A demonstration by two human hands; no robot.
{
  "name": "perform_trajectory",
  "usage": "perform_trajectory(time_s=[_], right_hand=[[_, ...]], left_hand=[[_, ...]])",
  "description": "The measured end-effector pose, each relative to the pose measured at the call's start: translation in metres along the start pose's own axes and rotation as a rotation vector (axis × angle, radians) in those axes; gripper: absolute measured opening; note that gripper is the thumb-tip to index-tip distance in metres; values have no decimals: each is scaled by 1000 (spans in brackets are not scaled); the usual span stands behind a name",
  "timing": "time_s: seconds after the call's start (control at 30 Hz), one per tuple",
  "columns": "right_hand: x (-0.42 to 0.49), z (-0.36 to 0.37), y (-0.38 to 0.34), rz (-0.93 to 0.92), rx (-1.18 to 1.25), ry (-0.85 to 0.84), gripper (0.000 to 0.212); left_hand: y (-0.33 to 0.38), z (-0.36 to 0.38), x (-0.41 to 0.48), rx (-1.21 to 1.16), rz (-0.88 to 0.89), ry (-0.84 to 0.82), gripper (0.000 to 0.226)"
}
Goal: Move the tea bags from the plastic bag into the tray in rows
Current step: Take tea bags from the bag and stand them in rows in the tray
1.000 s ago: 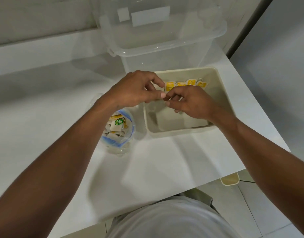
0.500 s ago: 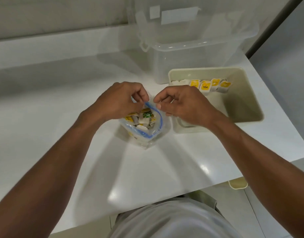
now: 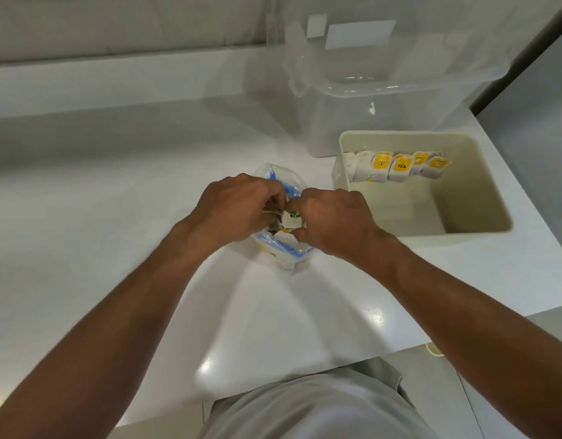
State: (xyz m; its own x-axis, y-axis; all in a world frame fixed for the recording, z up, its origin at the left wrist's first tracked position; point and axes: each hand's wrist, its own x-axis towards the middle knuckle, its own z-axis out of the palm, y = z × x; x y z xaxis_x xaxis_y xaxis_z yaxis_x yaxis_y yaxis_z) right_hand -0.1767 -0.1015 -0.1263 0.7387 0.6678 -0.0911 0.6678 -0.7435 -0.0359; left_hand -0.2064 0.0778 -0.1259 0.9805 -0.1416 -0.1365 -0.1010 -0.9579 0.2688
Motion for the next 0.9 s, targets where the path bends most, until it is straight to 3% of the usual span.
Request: perform_trajectory(time_s=[0.13,0.63,0.9], right_hand=[[5,1,4,70,19,51,28],[-7,-29,38,426,843,1,3],[-11,-26,39,454,862,26,1]], left_hand=[[-2,-2,1,-16,-15,12,17],[24,3,21,160,1,42,26],[36,12,22,322,47,115,21]])
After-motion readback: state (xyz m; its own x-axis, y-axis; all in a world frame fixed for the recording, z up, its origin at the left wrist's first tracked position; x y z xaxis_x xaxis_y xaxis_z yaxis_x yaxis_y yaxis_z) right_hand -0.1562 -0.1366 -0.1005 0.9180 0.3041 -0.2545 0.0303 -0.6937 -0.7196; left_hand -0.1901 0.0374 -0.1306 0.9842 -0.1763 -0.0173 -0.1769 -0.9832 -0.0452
